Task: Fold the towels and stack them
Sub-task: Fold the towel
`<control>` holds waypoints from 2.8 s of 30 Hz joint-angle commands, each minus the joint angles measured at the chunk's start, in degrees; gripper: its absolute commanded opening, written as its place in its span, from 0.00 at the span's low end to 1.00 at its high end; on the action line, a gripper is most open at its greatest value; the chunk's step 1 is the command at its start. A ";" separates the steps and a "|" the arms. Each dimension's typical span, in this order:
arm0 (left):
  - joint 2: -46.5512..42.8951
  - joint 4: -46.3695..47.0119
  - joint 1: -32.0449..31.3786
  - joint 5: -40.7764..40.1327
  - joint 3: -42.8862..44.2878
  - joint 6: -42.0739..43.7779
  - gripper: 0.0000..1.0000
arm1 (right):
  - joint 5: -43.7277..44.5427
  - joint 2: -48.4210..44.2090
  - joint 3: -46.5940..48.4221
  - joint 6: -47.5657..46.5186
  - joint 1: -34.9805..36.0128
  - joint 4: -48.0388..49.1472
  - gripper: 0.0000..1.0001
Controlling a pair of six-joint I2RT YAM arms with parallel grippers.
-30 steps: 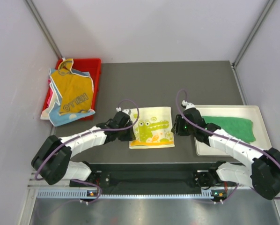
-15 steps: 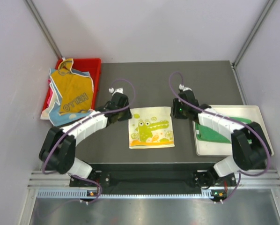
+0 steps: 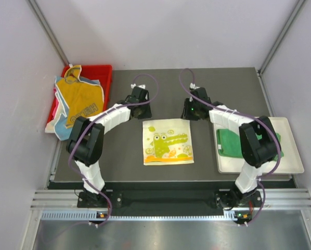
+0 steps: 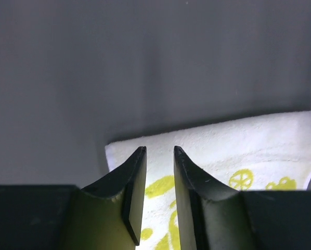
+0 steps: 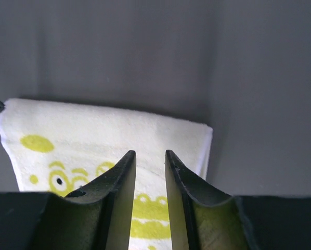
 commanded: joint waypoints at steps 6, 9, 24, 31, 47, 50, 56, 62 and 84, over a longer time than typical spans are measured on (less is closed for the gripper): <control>2.61 4.99 0.23 8.23 1.87 -2.25 0.30 | -9.83 5.94 4.86 5.13 0.94 7.57 0.24; 2.69 8.16 0.23 11.23 0.90 -3.83 0.29 | -13.43 7.87 5.04 8.11 1.64 11.78 0.21; 6.82 15.28 0.31 16.95 -2.44 -5.86 0.27 | -18.73 16.57 3.81 16.83 3.31 24.73 0.17; 9.55 12.47 0.31 12.82 -1.13 -4.89 0.24 | -17.14 17.46 3.99 15.95 2.87 22.79 0.16; 7.62 7.55 2.77 5.43 -3.15 -2.87 0.22 | -16.26 9.64 -3.30 9.37 -3.80 19.36 0.16; 6.83 7.28 3.21 4.82 -3.76 -2.35 0.21 | -16.17 7.44 -4.97 8.05 -5.65 18.49 0.16; 5.25 6.23 4.53 3.93 -5.08 -0.68 0.21 | -15.12 4.54 -5.77 4.88 -8.20 15.50 0.17; 3.31 4.04 5.41 3.23 -5.17 1.78 0.23 | -13.80 3.92 -5.77 3.56 -8.99 14.09 0.17; -4.07 -4.22 5.85 -5.38 -3.41 7.15 0.38 | -10.99 3.49 -3.84 1.72 -9.26 10.84 0.16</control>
